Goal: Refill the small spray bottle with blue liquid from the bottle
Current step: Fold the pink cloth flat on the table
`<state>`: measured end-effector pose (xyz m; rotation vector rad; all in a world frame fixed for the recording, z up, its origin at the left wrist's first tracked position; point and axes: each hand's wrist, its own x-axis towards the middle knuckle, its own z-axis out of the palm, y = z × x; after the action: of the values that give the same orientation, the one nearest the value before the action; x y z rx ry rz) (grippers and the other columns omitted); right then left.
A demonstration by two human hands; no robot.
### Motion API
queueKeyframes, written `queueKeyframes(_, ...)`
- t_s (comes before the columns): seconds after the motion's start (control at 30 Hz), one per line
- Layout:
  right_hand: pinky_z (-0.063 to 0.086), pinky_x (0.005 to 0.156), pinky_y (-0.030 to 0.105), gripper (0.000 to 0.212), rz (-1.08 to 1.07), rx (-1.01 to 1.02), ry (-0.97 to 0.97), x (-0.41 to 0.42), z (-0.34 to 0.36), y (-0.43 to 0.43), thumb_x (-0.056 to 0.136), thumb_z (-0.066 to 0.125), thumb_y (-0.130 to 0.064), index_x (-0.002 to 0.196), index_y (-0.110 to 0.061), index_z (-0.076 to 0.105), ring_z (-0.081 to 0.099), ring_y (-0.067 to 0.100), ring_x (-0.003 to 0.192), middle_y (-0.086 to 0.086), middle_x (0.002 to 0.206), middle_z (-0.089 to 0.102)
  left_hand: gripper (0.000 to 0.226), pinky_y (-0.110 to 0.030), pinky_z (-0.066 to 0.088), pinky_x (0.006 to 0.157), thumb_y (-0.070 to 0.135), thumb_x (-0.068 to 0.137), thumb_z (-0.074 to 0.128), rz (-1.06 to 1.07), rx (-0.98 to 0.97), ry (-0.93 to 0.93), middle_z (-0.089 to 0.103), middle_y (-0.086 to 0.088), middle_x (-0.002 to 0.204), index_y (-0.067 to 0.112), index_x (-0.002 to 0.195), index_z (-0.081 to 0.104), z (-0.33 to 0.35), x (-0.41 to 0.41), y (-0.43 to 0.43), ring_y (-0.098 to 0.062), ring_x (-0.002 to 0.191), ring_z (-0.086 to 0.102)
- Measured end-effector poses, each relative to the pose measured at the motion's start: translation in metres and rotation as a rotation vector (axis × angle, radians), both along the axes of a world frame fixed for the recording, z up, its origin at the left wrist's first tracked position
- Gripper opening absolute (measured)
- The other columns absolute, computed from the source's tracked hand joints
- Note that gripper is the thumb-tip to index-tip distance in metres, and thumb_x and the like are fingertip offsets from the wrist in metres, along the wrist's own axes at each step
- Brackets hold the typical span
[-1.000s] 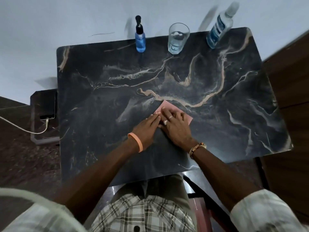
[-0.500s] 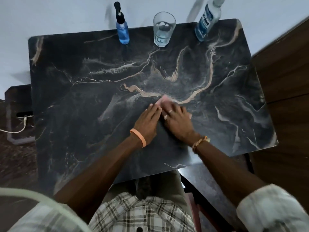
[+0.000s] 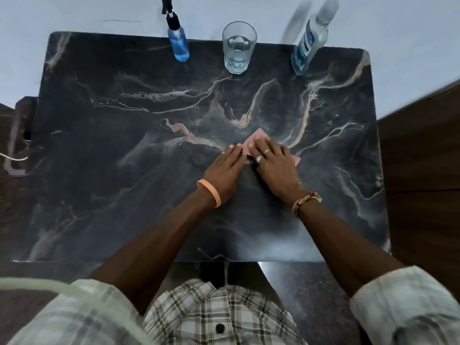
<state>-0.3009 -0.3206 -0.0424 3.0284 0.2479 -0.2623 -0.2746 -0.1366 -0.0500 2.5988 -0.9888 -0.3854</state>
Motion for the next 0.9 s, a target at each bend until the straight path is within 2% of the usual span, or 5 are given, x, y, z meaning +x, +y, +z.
queueKeyframes(0.1, 0.039, 0.095, 0.047, 0.057, -0.156, 0.069, 0.046, -0.038, 0.001, -0.015, 0.089, 0.056, -0.026, 0.144, -0.016, 0.047, 0.041, 0.036, 0.134, 0.011, 0.151, 0.043, 0.058, -0.040, 0.014, 0.120, 0.011, 0.096, 0.038, -0.047, 0.077, 0.060, 0.010, -0.013, 0.160, 0.008, 0.151, 0.018, 0.009, -0.004, -0.039, -0.029, 0.148, 0.008)
queueKeyframes(0.3, 0.045, 0.093, 0.047, 0.058, 0.035, 0.036, 0.044, -0.045, 0.008, -0.061, 0.088, 0.060, -0.027, 0.142, -0.012, 0.049, 0.044, 0.037, 0.133, 0.014, 0.149, 0.044, 0.053, -0.039, 0.015, 0.119, 0.014, 0.098, 0.035, -0.036, 0.117, 0.028, 0.016, -0.014, 0.158, 0.007, 0.149, 0.023, 0.014, -0.009, -0.093, -0.031, 0.147, 0.014)
queueKeyframes(0.53, 0.036, 0.100, 0.050, 0.060, -0.469, 0.107, 0.081, -0.117, 0.013, -0.076, 0.094, 0.051, -0.034, 0.150, -0.017, 0.039, 0.034, 0.037, 0.140, 0.011, 0.158, 0.032, 0.055, -0.037, 0.011, 0.119, 0.014, 0.096, 0.036, -0.305, 0.160, 0.029, 0.009, -0.013, 0.160, 0.011, 0.149, 0.023, 0.012, -0.041, -0.145, -0.029, 0.148, 0.007)
queueKeyframes(0.73, 0.036, 0.097, 0.046, 0.059, -0.268, 0.017, 0.063, -0.078, 0.007, -0.108, 0.098, 0.043, -0.035, 0.152, -0.015, 0.033, 0.035, 0.031, 0.138, 0.006, 0.159, 0.030, 0.058, -0.038, 0.018, 0.119, 0.011, 0.097, 0.037, -0.229, 0.080, 0.021, 0.004, -0.015, 0.160, 0.006, 0.151, 0.015, 0.010, -0.037, -0.149, -0.030, 0.148, 0.010)
queueKeyframes(0.9, 0.040, 0.090, 0.046, 0.060, -0.587, 0.073, 0.031, -0.097, 0.010, -0.153, 0.092, 0.050, -0.030, 0.150, -0.022, 0.036, 0.043, 0.035, 0.116, 0.000, 0.158, 0.030, 0.056, -0.042, 0.009, 0.120, 0.018, 0.099, 0.036, -0.333, 0.162, -0.056, 0.004, -0.014, 0.161, 0.011, 0.151, 0.017, 0.014, -0.038, -0.192, -0.032, 0.148, 0.005)
